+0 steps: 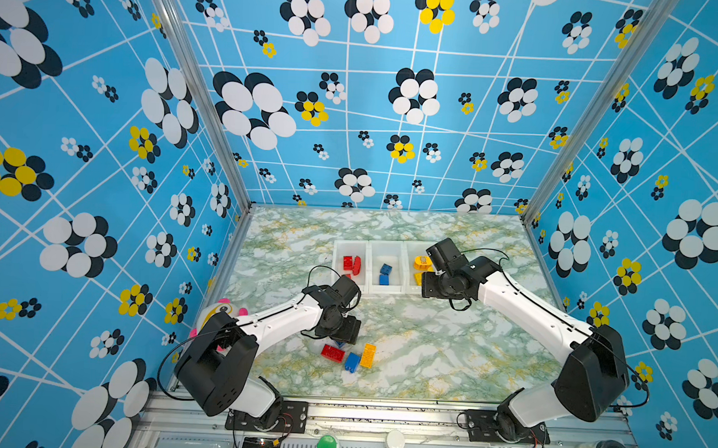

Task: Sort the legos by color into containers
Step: 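Lower the left gripper onto the blue brick while the right gripper withdraws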

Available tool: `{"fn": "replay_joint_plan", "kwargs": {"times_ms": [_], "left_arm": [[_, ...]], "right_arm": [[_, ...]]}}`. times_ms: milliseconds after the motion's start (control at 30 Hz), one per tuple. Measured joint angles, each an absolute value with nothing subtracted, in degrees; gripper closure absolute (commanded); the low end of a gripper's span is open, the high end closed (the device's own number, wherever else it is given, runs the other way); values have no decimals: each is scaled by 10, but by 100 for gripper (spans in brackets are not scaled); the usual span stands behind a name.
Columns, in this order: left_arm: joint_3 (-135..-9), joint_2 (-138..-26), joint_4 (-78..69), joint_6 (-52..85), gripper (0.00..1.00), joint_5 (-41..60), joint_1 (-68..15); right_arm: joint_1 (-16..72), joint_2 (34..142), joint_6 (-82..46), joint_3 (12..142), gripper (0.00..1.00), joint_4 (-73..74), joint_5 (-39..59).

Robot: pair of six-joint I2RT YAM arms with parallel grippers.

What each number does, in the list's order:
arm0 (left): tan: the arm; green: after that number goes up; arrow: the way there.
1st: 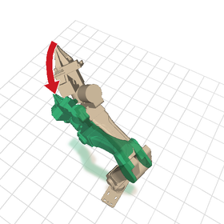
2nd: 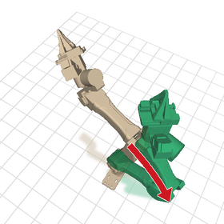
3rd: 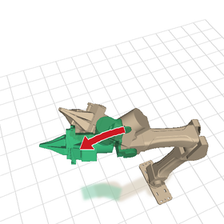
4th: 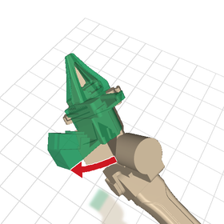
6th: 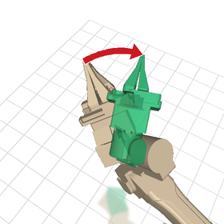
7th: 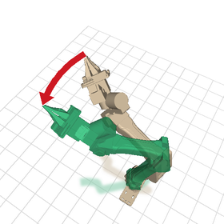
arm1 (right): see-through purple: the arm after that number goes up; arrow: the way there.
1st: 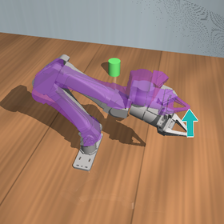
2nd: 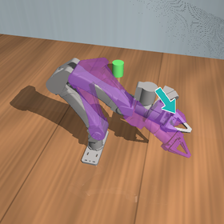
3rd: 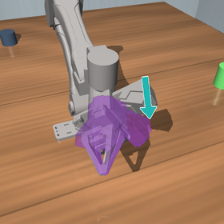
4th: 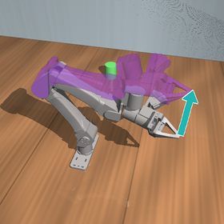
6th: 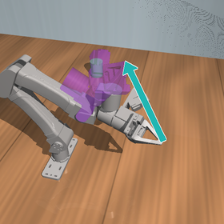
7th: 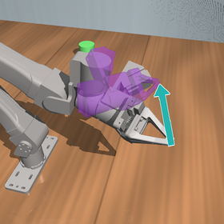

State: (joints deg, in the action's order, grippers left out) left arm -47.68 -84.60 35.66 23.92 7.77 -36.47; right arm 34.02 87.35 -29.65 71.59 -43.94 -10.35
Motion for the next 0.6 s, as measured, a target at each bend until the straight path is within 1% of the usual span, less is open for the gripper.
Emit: {"fn": "replay_joint_plan", "kwargs": {"times_ms": [367,600], "left_arm": [[-477,-858,347,241,38,84,-377],[-477,-877,347,244,43,75,-392]], "right_arm": [[340,874,-297,716,32,-439,-103],[340,874,-299,716,32,-439,-103]]}}
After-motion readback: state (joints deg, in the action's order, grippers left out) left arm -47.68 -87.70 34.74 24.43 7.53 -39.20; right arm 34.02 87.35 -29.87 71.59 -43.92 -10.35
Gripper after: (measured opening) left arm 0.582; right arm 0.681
